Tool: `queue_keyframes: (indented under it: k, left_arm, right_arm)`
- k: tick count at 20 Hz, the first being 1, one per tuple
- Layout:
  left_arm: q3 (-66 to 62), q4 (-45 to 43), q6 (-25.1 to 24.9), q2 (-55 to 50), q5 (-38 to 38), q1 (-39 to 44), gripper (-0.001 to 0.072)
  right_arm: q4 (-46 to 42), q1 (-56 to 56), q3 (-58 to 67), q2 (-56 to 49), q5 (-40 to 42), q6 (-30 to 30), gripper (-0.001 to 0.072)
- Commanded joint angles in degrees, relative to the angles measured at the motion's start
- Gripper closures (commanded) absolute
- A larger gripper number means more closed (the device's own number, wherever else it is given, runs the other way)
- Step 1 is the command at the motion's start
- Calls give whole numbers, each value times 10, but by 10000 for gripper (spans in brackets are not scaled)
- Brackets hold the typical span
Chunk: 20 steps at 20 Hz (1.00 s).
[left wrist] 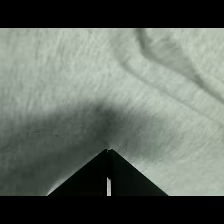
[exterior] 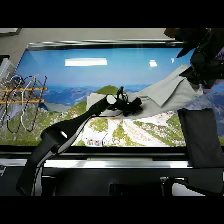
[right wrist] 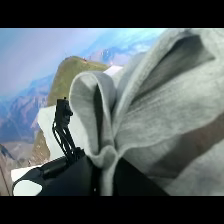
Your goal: Fold the clothes and pants, and hang the long-sleeved shirts on hangers.
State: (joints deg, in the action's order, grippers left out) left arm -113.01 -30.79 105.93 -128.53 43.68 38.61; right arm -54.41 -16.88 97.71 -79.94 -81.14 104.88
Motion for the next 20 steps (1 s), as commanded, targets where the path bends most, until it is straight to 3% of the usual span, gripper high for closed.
queue_keyframes:
  k: [1,5,8,14,20]
  left_arm:
    - [-5,-71,-29,40,117,-50,695]
    - [-5,-240,-40,158,246,-151,693]
    - [-5,-299,-46,249,322,-233,692]
    - [-4,-329,-45,386,361,-381,691]
    - [-4,-329,-46,417,388,-451,691]
  right_arm:
    - [12,7,0,0,23,42,677]
    - [5,84,0,0,58,86,677]
    - [-10,174,0,-12,114,94,677]
    - [-16,328,0,-99,209,94,677]
    - [-13,418,0,-208,323,126,677]
